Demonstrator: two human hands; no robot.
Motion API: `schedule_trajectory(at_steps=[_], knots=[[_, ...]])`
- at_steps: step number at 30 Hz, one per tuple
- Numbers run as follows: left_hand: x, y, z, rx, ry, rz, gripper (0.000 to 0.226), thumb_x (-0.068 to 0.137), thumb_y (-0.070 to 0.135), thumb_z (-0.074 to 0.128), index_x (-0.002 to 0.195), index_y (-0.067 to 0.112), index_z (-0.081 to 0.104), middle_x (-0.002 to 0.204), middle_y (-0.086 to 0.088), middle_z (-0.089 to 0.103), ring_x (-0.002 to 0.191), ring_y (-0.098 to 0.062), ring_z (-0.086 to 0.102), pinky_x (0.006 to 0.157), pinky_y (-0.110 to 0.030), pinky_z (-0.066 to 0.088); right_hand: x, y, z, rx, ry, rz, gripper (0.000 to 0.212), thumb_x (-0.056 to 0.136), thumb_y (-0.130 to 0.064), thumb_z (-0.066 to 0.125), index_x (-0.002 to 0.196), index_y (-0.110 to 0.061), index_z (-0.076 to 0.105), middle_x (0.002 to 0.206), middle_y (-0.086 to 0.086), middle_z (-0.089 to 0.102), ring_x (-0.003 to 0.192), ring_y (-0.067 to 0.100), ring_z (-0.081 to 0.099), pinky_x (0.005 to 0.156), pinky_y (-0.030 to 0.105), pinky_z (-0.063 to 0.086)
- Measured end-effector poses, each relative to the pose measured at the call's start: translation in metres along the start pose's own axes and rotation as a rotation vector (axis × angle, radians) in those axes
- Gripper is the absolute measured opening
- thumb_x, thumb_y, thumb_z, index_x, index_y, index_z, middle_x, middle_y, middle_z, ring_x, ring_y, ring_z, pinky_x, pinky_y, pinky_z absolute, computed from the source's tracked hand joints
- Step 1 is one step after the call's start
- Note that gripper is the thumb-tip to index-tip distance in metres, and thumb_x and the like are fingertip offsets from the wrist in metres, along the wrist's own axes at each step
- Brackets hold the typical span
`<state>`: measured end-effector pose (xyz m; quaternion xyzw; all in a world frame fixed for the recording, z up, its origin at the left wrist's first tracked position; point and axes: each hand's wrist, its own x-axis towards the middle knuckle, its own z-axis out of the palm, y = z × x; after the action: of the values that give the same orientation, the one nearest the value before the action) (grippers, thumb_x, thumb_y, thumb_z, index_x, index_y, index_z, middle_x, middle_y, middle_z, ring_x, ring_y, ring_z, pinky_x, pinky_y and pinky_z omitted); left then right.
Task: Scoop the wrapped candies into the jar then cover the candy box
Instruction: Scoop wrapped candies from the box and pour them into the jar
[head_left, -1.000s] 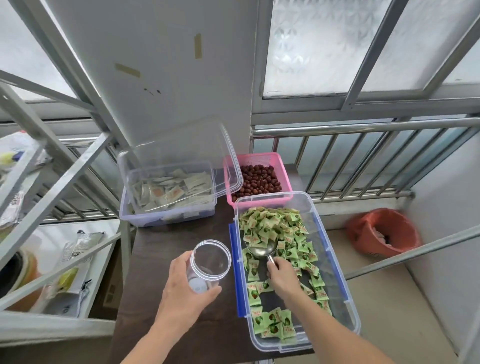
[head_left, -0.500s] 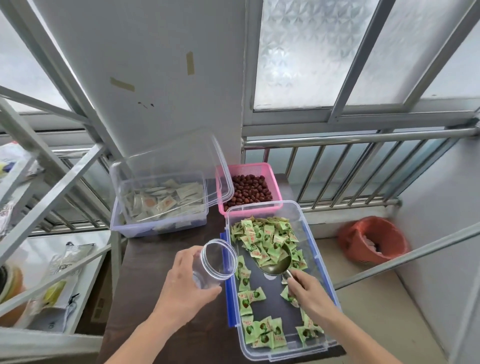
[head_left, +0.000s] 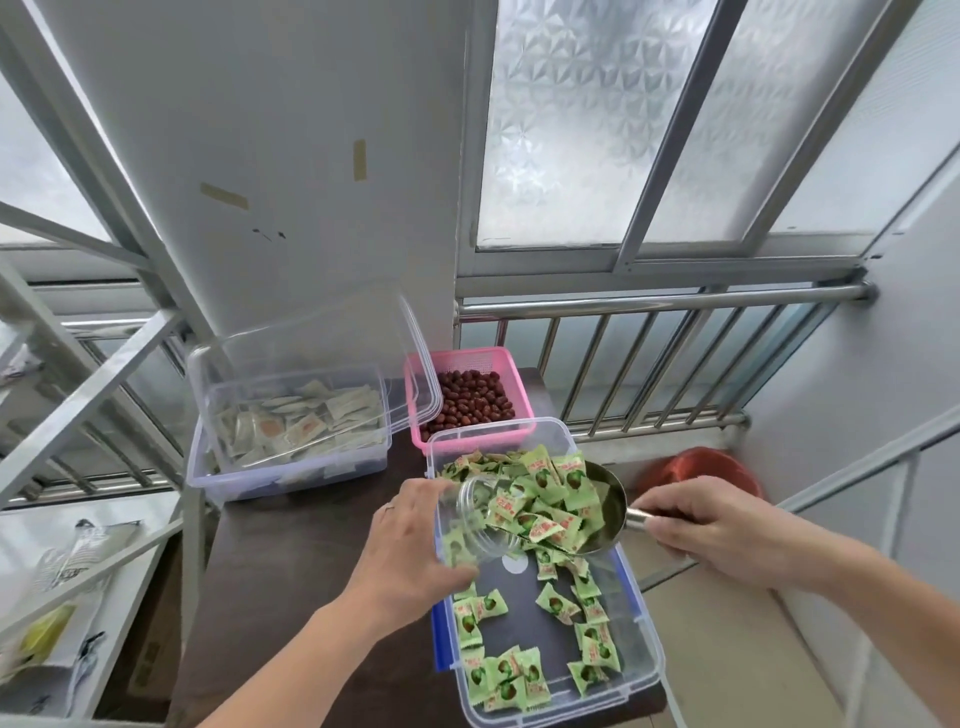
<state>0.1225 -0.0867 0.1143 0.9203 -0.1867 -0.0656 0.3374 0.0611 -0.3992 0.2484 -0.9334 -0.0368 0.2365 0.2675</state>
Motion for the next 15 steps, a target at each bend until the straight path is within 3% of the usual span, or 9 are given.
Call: schedule_trajectory(at_steps=[3, 8, 12, 15], knots=[[-0.002, 0.007, 0.002, -0.031, -0.002, 0.016, 0.084, 0.066, 0.045, 0.083, 0.139, 0.035, 0.043, 0.127, 0.016, 0.043, 0.106, 0.000, 0.038, 0.109, -0.032, 0.038, 0.001, -0.035, -0.026, -0.280, -0.088, 0.010, 0.029, 0.103, -0.031, 0.051, 0.083, -0.016, 0.065, 0.076, 0.002, 0.068, 0.072, 0.021, 0.062, 0.075, 0.039, 0.052], [-0.004, 0.012, 0.003, -0.056, 0.029, 0.039, 0.078, 0.066, 0.044, 0.081, 0.134, 0.035, 0.045, 0.124, 0.014, 0.046, 0.100, 0.000, 0.040, 0.105, -0.035, 0.041, 0.005, -0.080, -0.055, -0.616, -0.155, 0.037, 0.030, 0.100, -0.030, 0.047, 0.086, -0.009, 0.064, 0.081, 0.006, 0.066, 0.078, 0.026, 0.062, 0.076, 0.045, 0.053], [-0.005, 0.011, 0.003, -0.108, 0.057, 0.014, 0.080, 0.064, 0.041, 0.085, 0.132, 0.037, 0.043, 0.123, 0.016, 0.046, 0.098, 0.008, 0.039, 0.101, -0.035, 0.044, 0.008, -0.102, -0.060, -0.654, -0.153, 0.016, 0.032, 0.100, -0.029, 0.046, 0.086, -0.007, 0.064, 0.082, 0.010, 0.066, 0.075, 0.027, 0.060, 0.074, 0.045, 0.052], [-0.006, 0.008, 0.004, -0.132, 0.079, -0.010, 0.085, 0.060, 0.046, 0.086, 0.131, 0.041, 0.040, 0.123, 0.016, 0.047, 0.110, -0.012, 0.047, 0.100, -0.037, 0.048, 0.003, -0.101, -0.063, -0.587, -0.126, 0.009, 0.032, 0.102, -0.027, 0.048, 0.085, -0.007, 0.065, 0.081, 0.008, 0.069, 0.064, 0.016, 0.055, 0.070, 0.036, 0.052]])
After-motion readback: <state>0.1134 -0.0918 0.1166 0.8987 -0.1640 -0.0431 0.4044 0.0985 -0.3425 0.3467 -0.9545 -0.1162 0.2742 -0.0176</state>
